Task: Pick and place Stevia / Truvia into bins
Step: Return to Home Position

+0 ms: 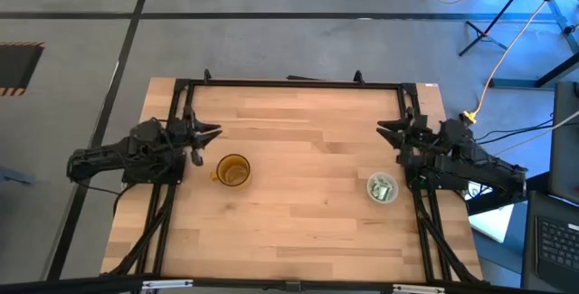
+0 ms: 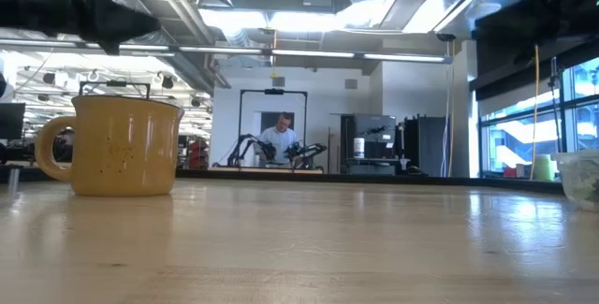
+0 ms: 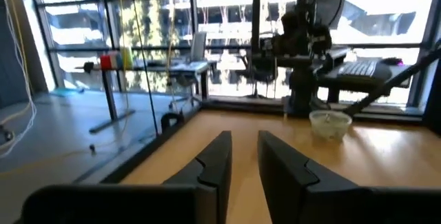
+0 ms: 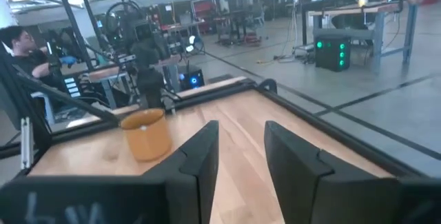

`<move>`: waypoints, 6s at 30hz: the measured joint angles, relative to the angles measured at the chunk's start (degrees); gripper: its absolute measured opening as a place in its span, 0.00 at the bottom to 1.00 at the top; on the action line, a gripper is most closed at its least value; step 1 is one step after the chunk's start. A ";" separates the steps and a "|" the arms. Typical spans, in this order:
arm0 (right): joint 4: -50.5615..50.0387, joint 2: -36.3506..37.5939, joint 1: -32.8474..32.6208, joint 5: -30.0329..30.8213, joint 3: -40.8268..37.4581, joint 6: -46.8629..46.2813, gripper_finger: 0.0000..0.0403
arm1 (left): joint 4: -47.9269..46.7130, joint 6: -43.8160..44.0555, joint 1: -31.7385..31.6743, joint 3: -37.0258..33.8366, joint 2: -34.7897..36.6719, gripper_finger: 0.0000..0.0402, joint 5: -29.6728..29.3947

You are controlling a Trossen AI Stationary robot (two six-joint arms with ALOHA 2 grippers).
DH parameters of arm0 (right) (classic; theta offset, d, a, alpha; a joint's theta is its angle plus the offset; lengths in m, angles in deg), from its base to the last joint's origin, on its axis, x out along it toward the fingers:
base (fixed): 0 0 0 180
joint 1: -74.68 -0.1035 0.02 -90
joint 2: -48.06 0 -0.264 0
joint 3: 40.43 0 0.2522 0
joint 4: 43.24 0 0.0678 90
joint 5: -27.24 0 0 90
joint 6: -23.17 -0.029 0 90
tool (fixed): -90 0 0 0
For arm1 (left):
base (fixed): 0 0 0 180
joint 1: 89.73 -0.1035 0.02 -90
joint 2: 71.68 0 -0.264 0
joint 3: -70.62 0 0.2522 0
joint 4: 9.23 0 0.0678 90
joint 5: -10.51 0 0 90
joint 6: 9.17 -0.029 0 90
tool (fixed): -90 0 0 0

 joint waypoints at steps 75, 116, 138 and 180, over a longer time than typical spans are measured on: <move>15.21 -0.02 0.00 0.01 -15.35 5.95 0.30 | 8.73 -0.49 -0.10 -9.80 -0.24 0.15 -0.10; 15.21 -0.02 0.00 -0.01 -15.31 5.91 0.30 | 8.73 -0.49 -0.12 -9.80 -0.25 0.16 -0.07; 15.21 -0.02 0.00 -0.01 -15.31 6.00 0.30 | 8.71 -0.49 -0.12 -9.80 -0.25 0.16 -0.07; 15.22 -0.02 0.00 0.00 -15.31 5.91 0.30 | 8.71 -0.49 -0.12 -9.80 -0.25 0.16 -0.07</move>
